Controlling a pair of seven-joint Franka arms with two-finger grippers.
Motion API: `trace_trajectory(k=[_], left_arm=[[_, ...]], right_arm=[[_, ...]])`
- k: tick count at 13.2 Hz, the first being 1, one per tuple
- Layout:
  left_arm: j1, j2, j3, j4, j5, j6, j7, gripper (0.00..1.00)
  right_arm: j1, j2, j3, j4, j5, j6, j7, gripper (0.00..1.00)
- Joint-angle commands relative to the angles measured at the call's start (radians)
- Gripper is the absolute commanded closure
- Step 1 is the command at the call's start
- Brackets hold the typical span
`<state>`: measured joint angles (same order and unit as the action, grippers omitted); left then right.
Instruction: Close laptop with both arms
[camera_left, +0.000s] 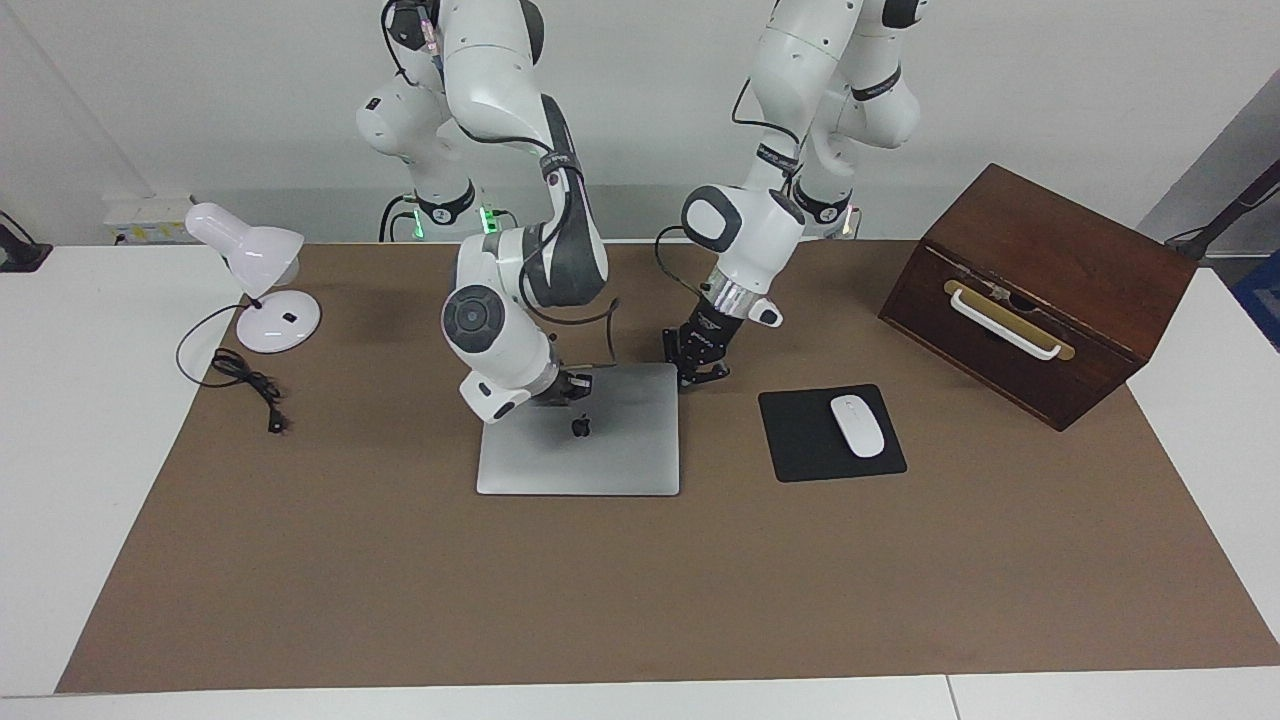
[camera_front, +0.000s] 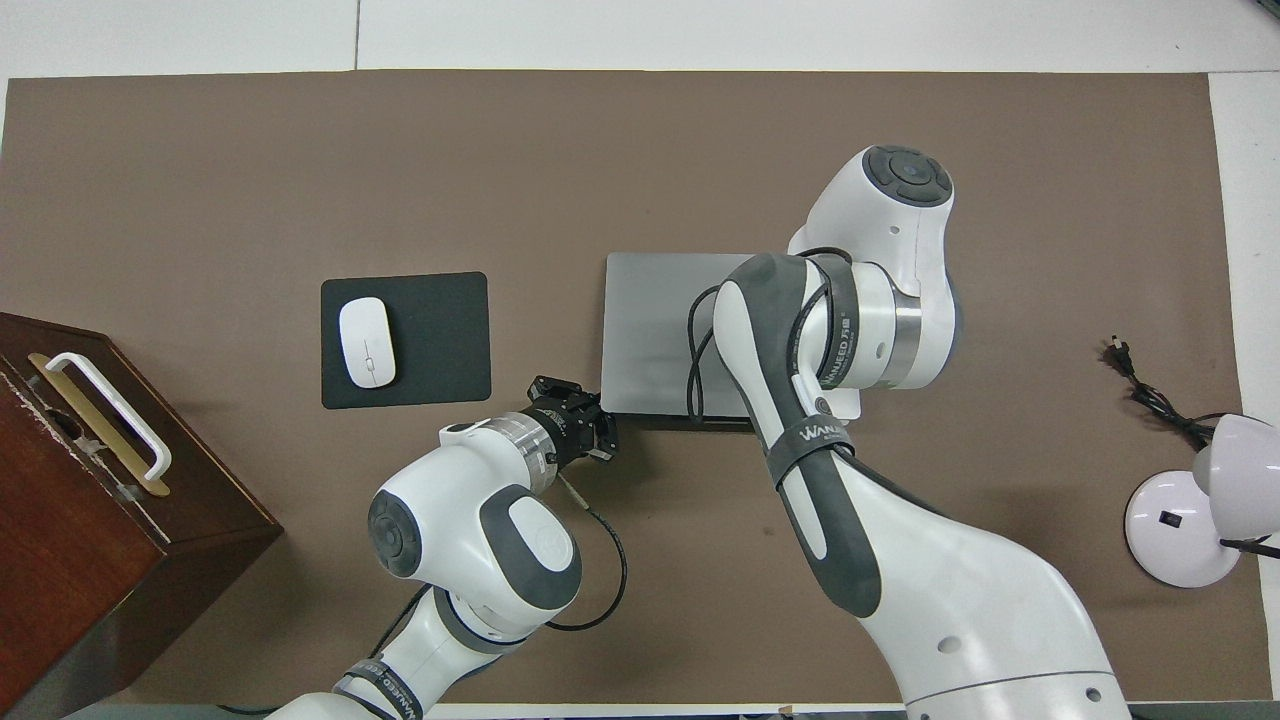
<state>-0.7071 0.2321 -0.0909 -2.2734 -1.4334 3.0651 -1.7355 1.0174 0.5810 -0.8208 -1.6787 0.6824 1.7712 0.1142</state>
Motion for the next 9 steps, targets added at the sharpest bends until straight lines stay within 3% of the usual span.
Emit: trace_trajectory(k=[1,9], left_arm=[[-0.028,0.02,0.008,-0.084,-0.024,-0.011,0.017,1.0],[-0.02,0.018,0.008,-0.074,-0.024,-0.013,0.017,1.0]], right_arm=[[0.015,-0.026,-0.003,-0.036,0.025,0.024,0.013,1.0],[0.012,-0.047,-0.009,-0.01,0.023,-0.021,0.038,1.0]])
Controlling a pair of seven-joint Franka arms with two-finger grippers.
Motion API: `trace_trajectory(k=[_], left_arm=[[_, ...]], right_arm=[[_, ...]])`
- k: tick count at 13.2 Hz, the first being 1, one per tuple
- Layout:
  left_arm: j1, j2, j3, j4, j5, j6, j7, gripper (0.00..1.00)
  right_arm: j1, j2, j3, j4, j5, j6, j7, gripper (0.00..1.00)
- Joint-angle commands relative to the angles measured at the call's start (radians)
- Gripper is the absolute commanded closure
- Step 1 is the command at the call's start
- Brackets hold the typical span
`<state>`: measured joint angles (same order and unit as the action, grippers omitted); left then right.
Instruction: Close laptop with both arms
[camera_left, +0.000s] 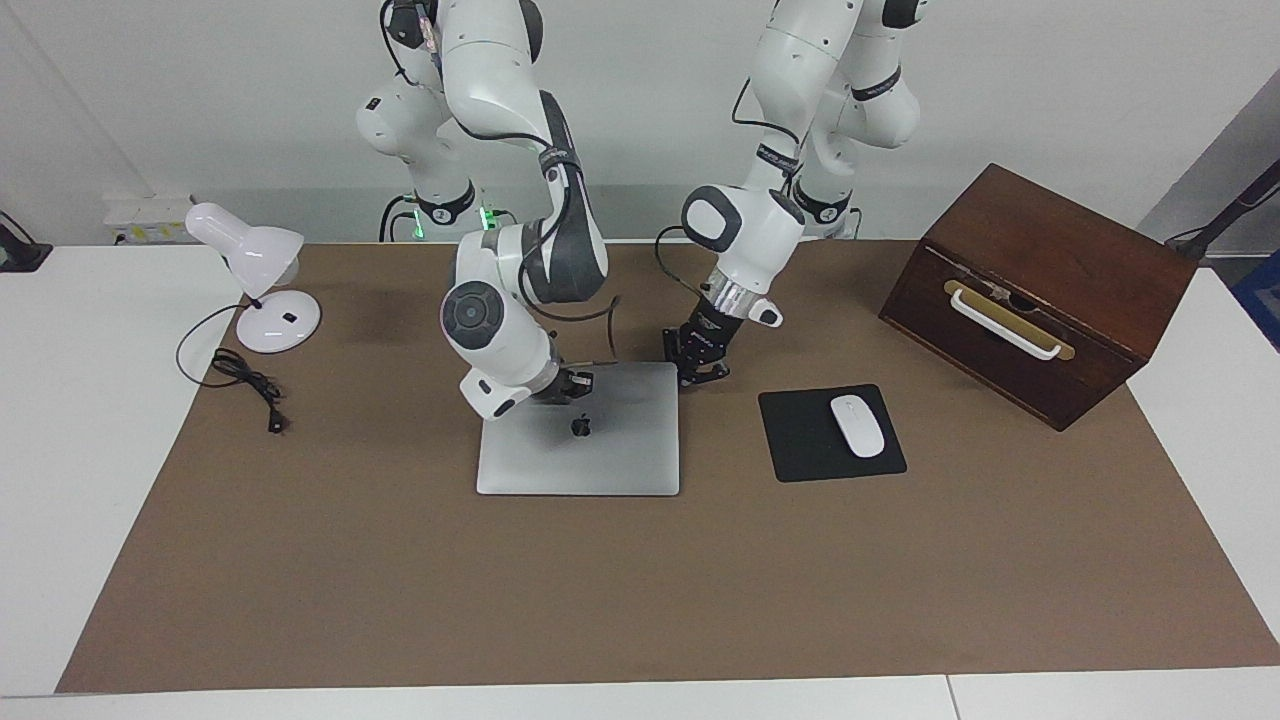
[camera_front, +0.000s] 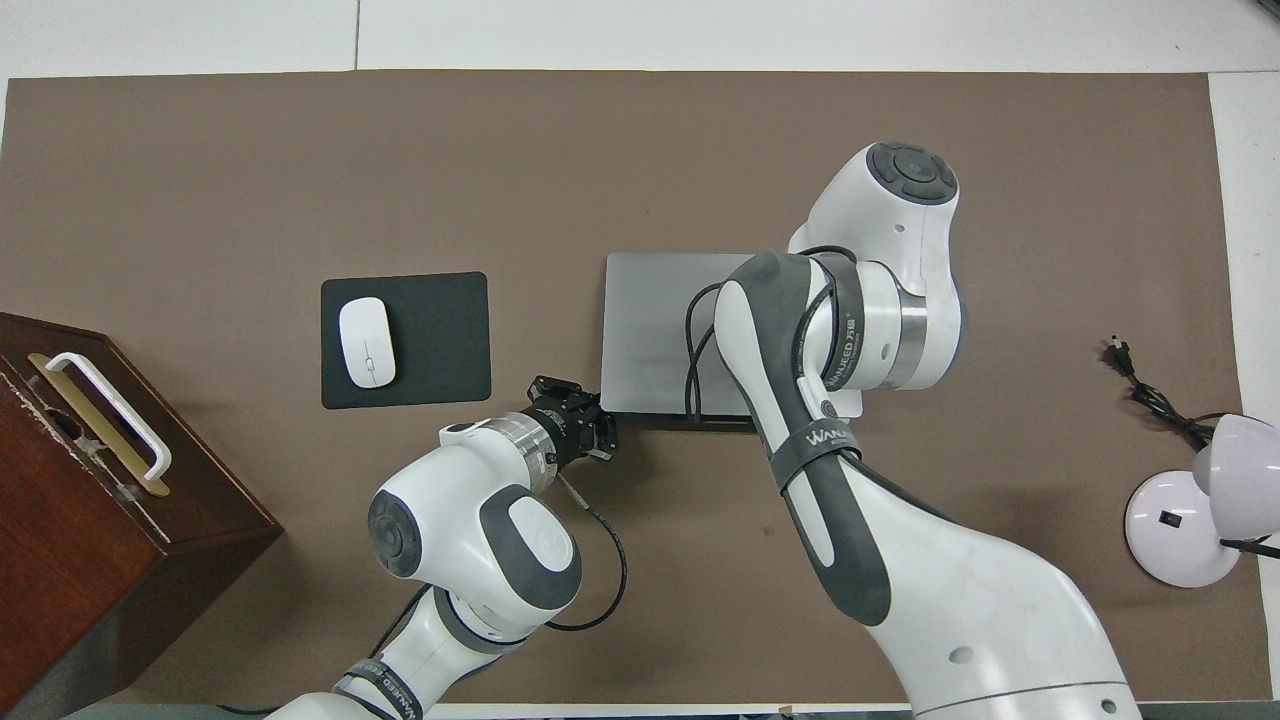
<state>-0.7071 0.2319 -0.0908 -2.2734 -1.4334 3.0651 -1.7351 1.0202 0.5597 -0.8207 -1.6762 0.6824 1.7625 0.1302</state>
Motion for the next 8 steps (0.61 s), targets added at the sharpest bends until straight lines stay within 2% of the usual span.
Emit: trace_trajectory(k=[1,6,8], left_arm=[[-0.017,0.015,0.008,-0.071,-0.024,-0.02,0.017,1.0],[0.012,-0.006,0.011,-0.061,-0.022,-0.068,0.04,1.0],[0.06,-0.026,0.009,-0.061,-0.022,-0.12,0.075,1.0]], right_arm=[[0.009,-0.029,-0.009,-0.013,0.023,-0.012,0.028,1.0],[0.001,-0.049,-0.011,-0.011,0.014,-0.028,0.028,1.0],[-0.017,-0.06,-0.011,0.002,0.005,-0.055,0.028,1.0]])
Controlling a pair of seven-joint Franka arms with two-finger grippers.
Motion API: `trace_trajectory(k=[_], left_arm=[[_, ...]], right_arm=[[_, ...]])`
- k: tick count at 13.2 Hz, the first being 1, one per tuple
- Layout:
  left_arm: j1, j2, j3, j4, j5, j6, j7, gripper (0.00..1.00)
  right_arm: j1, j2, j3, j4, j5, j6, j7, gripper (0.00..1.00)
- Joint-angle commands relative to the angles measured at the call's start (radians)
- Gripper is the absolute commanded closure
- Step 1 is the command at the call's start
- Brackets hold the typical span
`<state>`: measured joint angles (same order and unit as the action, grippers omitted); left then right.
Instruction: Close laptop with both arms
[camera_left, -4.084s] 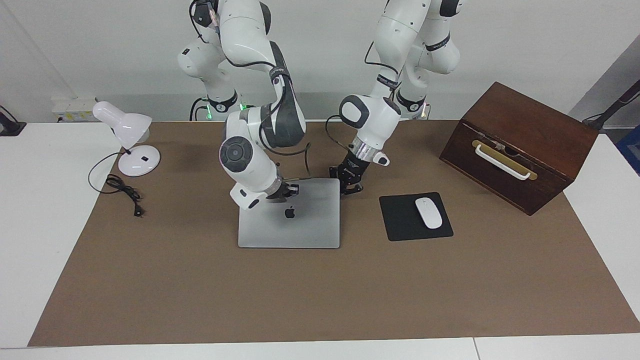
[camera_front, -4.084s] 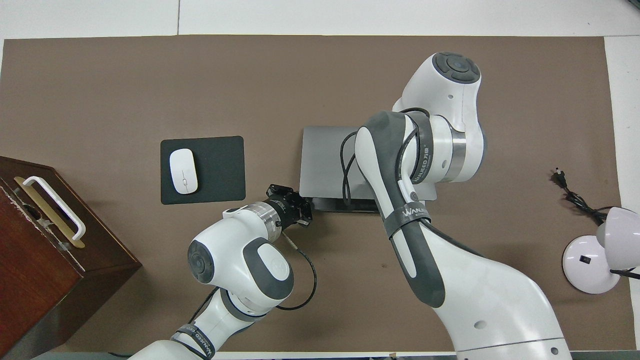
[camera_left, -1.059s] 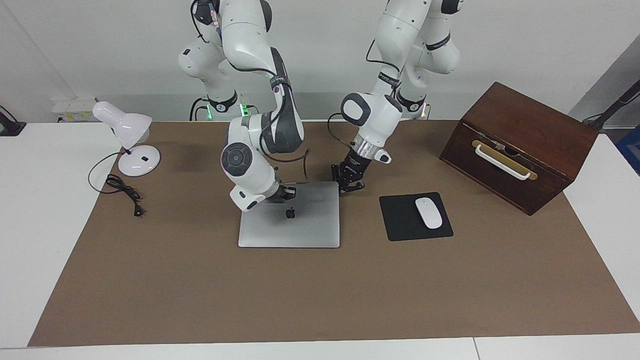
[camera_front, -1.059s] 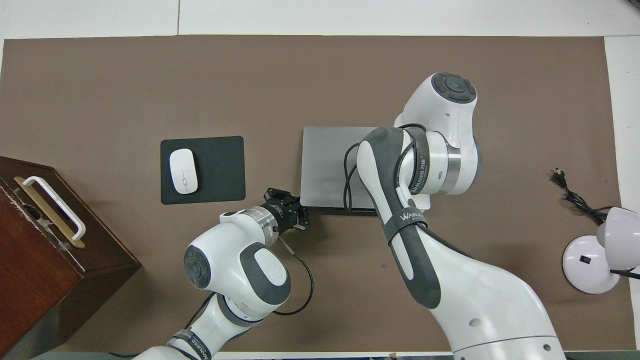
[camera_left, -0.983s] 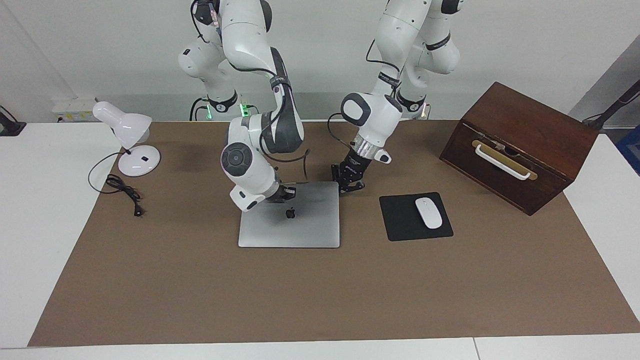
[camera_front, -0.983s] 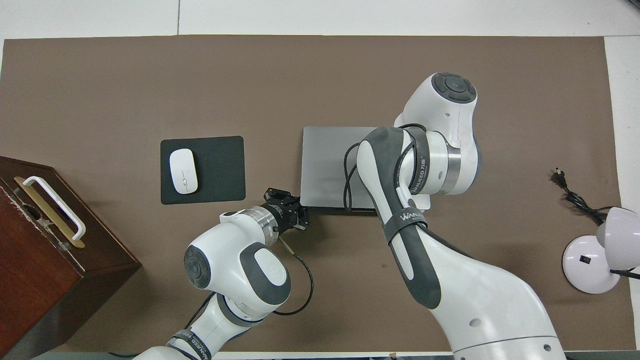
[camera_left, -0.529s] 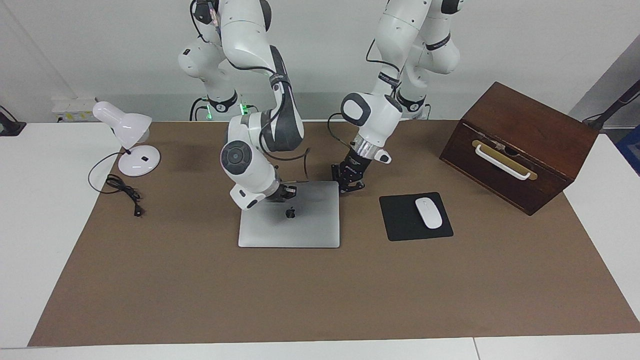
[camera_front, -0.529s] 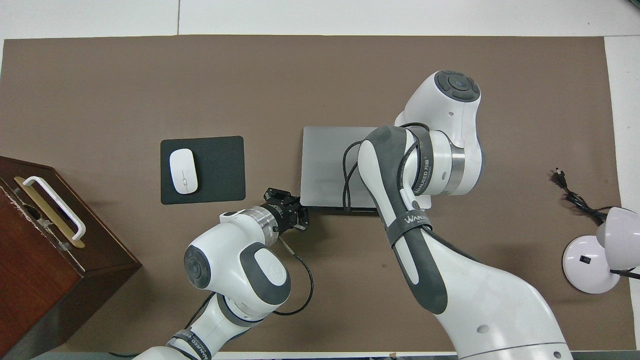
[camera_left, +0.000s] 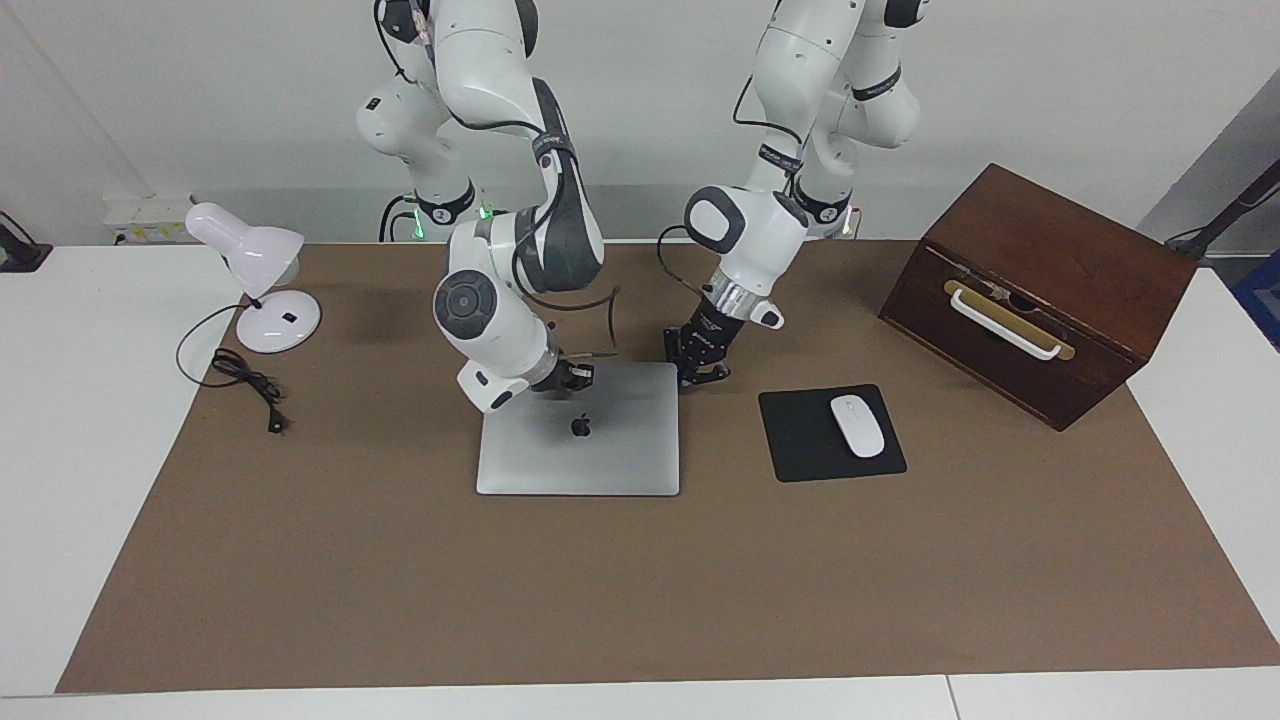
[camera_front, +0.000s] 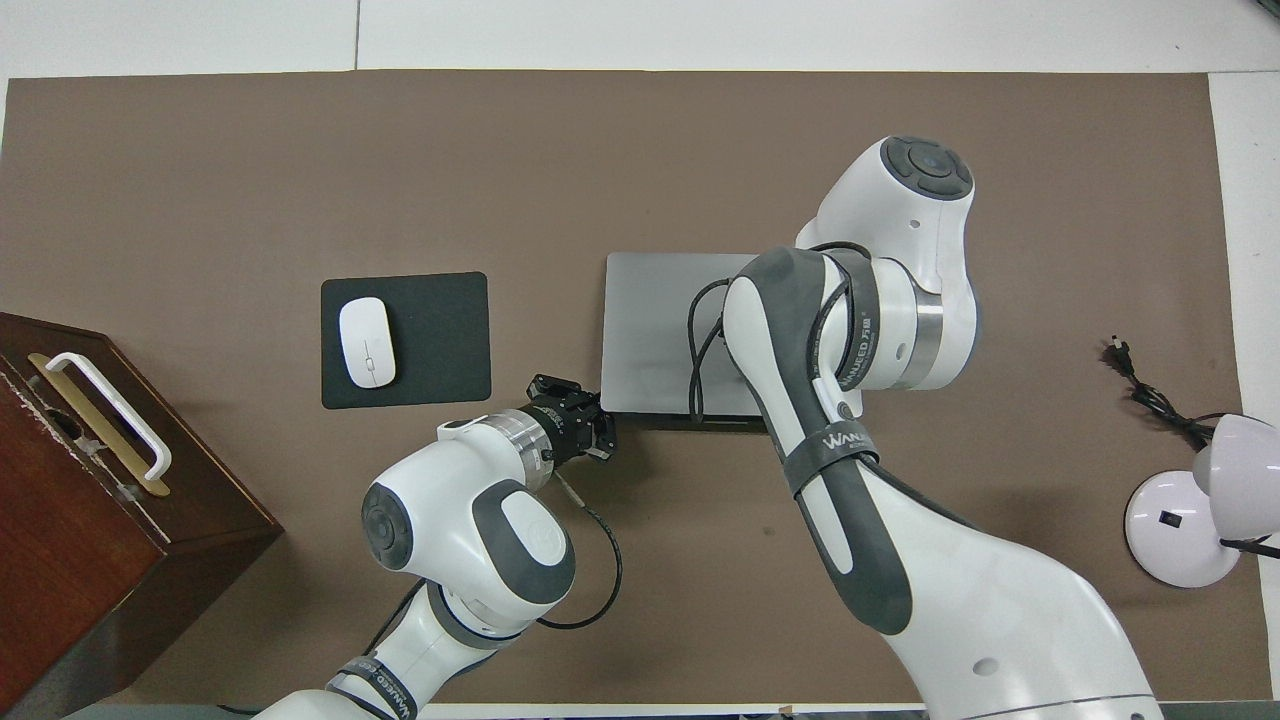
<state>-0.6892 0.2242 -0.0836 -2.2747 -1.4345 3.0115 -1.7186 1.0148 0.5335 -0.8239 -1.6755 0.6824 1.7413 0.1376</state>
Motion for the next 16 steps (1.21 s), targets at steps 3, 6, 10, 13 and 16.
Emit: trace_trajectory(k=[3,6,10,13,16], left_arm=[[0.071,-0.037,0.002,-0.06,-0.023,-0.094,0.085,1.0],[0.129,-0.071,0.007,-0.036,-0.023,-0.173,0.085,1.0],[0.232,-0.106,0.01,0.006,-0.009,-0.269,0.086,1.0],[0.321,-0.121,0.011,0.037,-0.007,-0.307,0.172,1.0],[0.385,-0.12,0.019,0.105,0.054,-0.277,0.283,1.0]], right_arm=[[-0.094,-0.064,0.002,0.072,-0.065,-0.12,0.019,1.0],[-0.191,-0.115,0.035,0.131,-0.151,-0.187,-0.007,1.0],[-0.3,-0.188,0.143,0.162,-0.308,-0.2,-0.032,1.0],[-0.352,-0.23,0.167,0.163,-0.372,-0.189,-0.085,1.0],[-0.421,-0.302,0.216,0.162,-0.502,-0.132,-0.144,1.0]])
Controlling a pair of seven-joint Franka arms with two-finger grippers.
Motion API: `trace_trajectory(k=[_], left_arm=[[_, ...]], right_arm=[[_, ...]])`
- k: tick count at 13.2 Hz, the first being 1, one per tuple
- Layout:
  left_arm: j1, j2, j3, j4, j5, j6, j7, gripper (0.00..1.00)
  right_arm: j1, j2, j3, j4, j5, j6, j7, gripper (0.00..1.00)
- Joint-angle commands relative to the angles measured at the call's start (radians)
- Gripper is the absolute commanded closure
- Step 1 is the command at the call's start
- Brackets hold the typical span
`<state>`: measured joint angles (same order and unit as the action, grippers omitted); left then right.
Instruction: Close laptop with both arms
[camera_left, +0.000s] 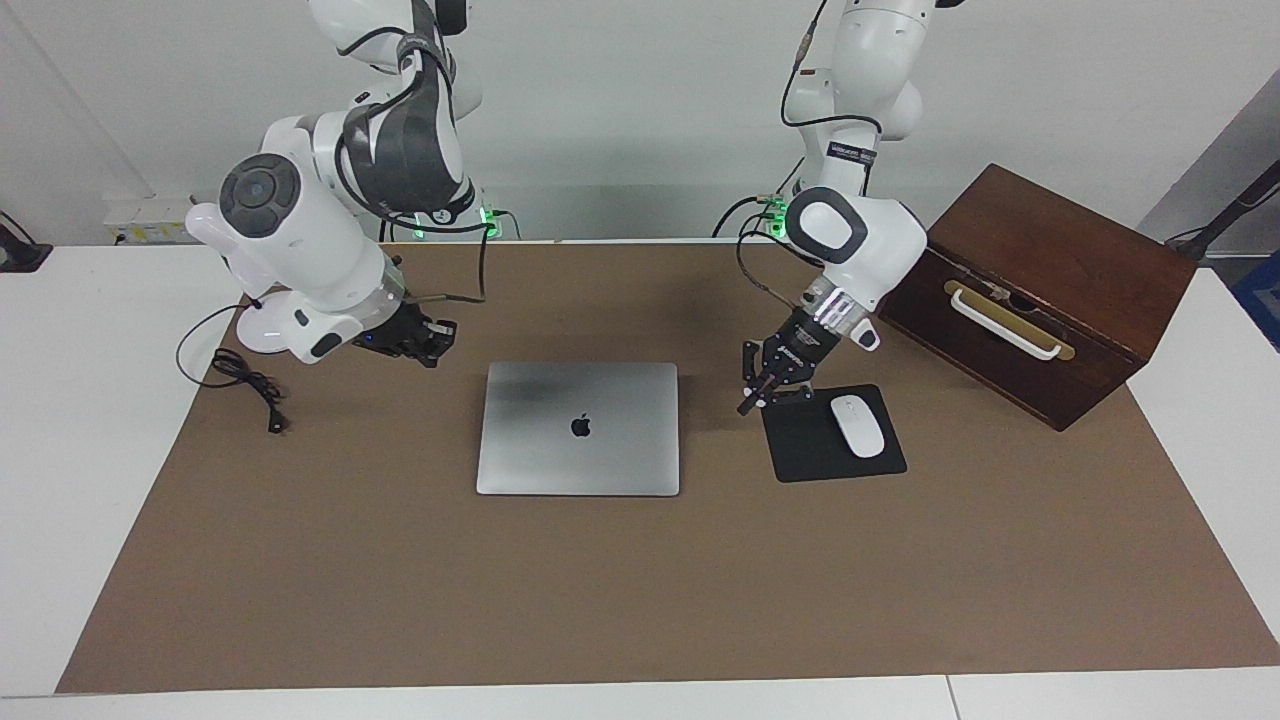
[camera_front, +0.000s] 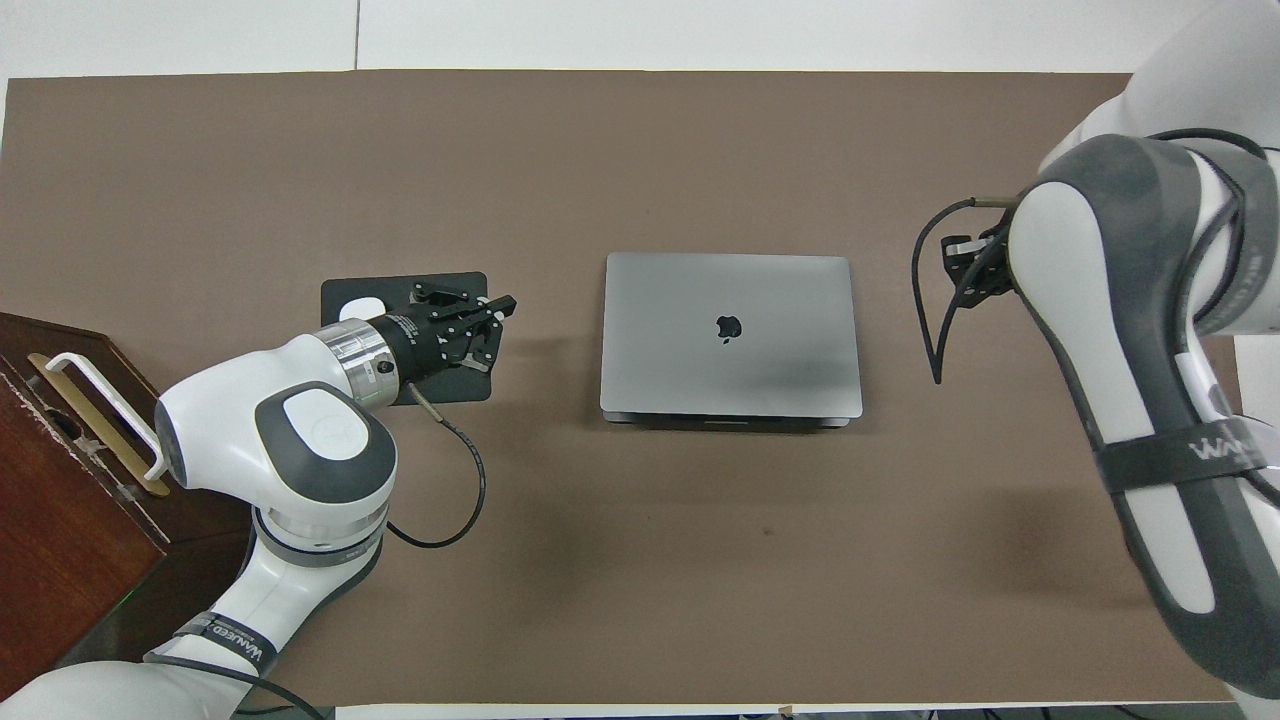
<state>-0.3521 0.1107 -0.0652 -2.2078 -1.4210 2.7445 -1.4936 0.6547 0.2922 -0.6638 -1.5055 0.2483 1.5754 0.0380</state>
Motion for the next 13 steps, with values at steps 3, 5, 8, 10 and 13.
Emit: trace_trajectory(k=[3,5,8,10,13], left_arm=[[0.102,0.004,0.002,0.086,0.242,0.004,0.163,1.0],[0.13,0.013,0.002,0.106,0.264,0.064,0.278,1.0],[0.18,0.018,0.004,0.115,0.264,0.149,0.507,1.0],[0.251,0.02,0.004,0.126,0.299,0.147,0.655,1.0],[0.307,0.02,0.004,0.126,0.448,0.139,0.762,1.0]], right_arm=[[-0.221,-0.116,0.22,-0.008,-0.167,0.037,-0.075,0.96],[-0.379,-0.148,0.387,-0.008,-0.217,0.041,-0.09,0.85],[-0.551,-0.182,0.548,-0.008,-0.279,0.064,-0.138,0.74],[-0.654,-0.208,0.633,-0.009,-0.305,0.064,-0.19,0.64],[-0.834,-0.225,0.811,0.013,-0.349,0.048,-0.227,0.32]])
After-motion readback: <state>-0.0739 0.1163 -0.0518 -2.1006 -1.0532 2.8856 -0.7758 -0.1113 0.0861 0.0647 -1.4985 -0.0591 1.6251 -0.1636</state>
